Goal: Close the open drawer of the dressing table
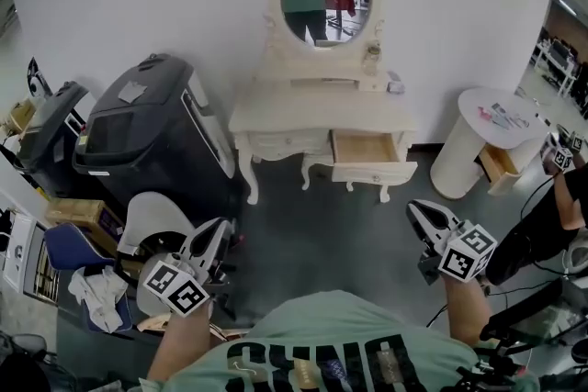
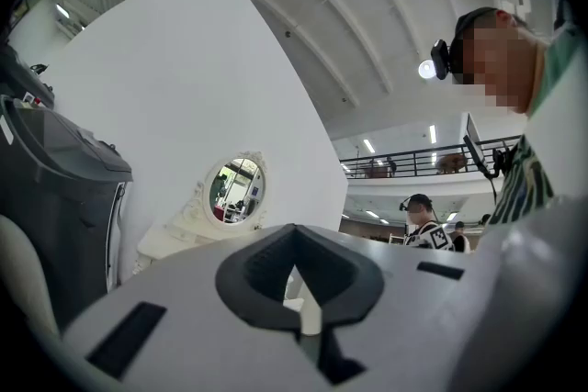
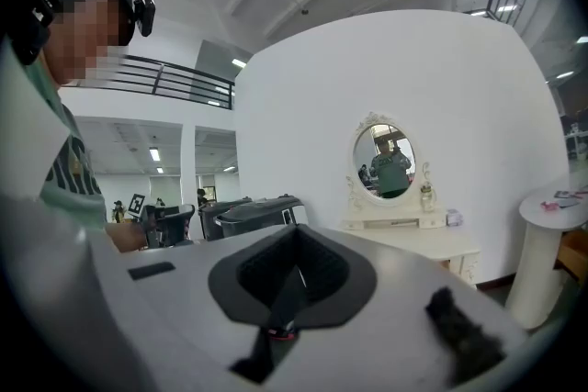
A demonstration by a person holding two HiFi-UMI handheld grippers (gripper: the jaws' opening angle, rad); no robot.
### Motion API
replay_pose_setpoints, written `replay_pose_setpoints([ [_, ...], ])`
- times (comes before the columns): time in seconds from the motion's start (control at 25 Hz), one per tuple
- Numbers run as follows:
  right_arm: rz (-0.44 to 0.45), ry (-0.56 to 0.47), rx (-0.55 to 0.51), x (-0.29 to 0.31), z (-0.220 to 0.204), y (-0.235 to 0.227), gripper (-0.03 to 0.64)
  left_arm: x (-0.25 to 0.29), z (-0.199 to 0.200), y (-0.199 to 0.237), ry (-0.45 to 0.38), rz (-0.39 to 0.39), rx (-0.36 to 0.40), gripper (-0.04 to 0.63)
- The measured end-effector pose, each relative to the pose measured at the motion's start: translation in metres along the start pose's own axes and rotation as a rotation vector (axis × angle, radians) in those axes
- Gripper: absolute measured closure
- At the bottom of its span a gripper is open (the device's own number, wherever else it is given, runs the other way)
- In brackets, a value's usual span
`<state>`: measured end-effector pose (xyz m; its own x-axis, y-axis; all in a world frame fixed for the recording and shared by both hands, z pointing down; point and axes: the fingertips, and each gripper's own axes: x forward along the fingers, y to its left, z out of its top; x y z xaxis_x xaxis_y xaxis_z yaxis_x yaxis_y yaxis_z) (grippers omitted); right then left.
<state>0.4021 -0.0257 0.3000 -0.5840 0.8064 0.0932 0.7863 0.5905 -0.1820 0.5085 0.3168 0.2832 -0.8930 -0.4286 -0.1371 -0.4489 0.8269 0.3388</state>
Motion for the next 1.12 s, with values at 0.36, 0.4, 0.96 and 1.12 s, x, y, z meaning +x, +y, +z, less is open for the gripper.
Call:
replay_pose_setpoints([
  [0.36,0.147,0.009,-0.013,0.069,0.018,-0.102,0.611,0.086,-0.007,0.012,-0.058,0.116,0.030,0.598],
  [0.4,0.166,0.013,-0.013,0.077,0.023,-0.116,0.611,0.097,-0.007,0.011,-0.073,0.132,0.021,0.598],
  [0.96,0.340,0.030,0.004,0.159,0.046,-0.249,0.611,0.237,-0.028,0.020,-0.067,0.254,0.011,0.598],
  [1.12,0.328,0.045,0.020,0.183,0.041,-0.264,0.611,0.258,-0.023,0.045,-0.065,0.248,0.003,0.598],
])
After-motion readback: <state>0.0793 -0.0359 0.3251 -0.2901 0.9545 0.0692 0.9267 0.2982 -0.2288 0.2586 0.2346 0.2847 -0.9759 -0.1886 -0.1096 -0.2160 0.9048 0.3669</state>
